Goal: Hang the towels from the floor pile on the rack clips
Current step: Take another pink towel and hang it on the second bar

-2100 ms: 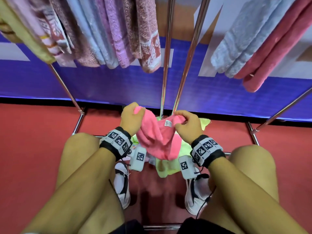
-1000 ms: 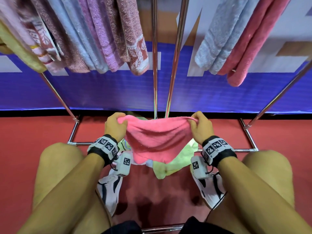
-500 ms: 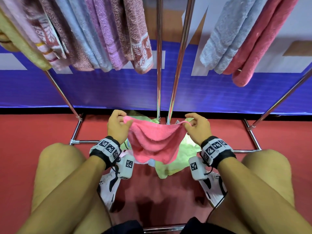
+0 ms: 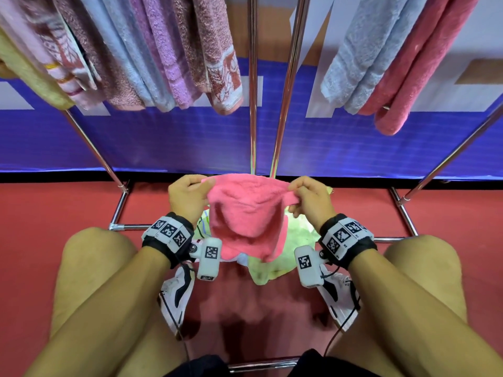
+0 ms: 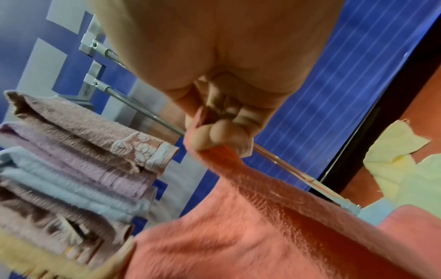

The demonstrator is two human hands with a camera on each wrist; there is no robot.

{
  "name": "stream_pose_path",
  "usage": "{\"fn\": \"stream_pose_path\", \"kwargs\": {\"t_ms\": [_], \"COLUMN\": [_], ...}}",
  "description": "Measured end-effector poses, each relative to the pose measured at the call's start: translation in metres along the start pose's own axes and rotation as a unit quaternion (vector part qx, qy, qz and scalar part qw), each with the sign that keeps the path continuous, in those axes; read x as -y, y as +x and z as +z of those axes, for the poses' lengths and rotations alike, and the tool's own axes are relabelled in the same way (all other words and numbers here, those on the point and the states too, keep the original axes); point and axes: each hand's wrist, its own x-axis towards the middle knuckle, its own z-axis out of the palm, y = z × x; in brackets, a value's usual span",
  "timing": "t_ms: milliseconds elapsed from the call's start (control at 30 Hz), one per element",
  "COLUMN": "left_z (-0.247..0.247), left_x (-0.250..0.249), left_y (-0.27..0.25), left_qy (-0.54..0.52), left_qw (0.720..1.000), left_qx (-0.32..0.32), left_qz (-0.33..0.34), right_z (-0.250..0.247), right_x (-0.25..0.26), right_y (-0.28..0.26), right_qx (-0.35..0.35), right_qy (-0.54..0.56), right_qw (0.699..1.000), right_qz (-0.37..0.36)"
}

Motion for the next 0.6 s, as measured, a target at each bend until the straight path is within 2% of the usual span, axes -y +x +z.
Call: {"fn": "stream_pose_path", "kwargs": {"t_ms": [133,233,333,600], "left_z": [0.031,0.043,0.047,0.052], "left_x": [0.001,0.006,0.005,0.004], "left_y": [-0.033,-0.044,-0.045,-0.046], "left_qy": [-0.029,-0.029,-0.021,-0.003], "left_qw": [0.987,0.973,0.966,0.963], "left_qx": [0.147,0.222,0.253,0.270], "left_qz": [-0.060,-0.056,-0.040,-0.016], "right_z": [0.024,0.032,0.029,0.031], "right_x": [0.003,0.001,0.001,0.004], "right_y": [-0.017,-0.020,-0.014,-0.013], "right_qx": [0.134,0.148,0.122,0.093], "right_qy": [0.000,-0.018,-0.026,-0.045], "right_qw": [0.991,0.988,0.991,0.991], "right_qz": [-0.007,-0.033,-0.055,-0.086]}}
